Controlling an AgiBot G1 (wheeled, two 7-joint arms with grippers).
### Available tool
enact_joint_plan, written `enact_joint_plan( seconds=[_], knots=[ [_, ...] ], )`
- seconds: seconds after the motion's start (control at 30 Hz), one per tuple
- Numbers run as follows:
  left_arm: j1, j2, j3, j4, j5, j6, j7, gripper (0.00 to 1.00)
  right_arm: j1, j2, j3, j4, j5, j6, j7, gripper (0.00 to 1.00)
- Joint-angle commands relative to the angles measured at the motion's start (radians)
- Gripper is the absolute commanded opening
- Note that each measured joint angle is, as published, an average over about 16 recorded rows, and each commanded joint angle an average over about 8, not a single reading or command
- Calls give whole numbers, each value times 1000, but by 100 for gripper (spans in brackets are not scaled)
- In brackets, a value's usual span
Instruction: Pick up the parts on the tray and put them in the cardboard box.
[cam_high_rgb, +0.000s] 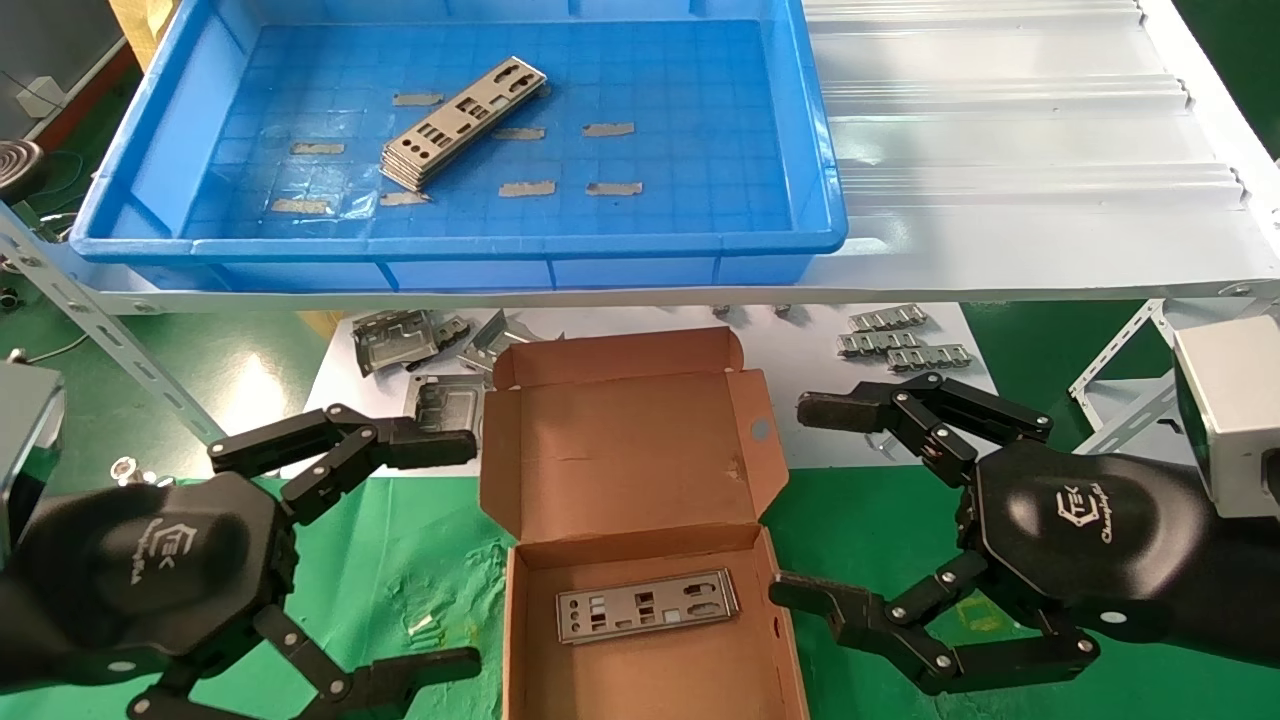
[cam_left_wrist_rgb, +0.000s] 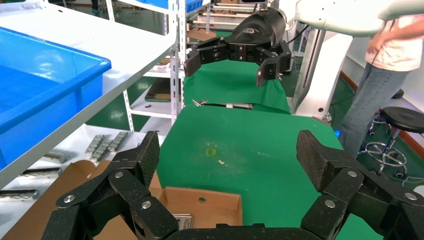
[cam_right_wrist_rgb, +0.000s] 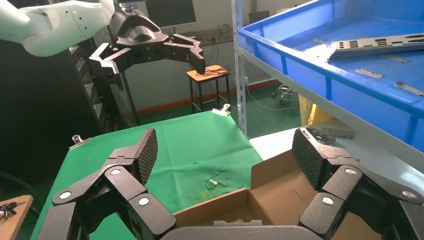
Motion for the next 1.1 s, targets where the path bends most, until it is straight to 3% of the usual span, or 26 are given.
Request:
enact_joint_plan(
  seconds=[0.03,1.1],
  knots=[
    [0,0,0,0,0,0,0,100,0,0,0,0,0,0,0,100],
    [0,0,0,0,0,0,0,100,0,0,0,0,0,0,0,100]
  ],
)
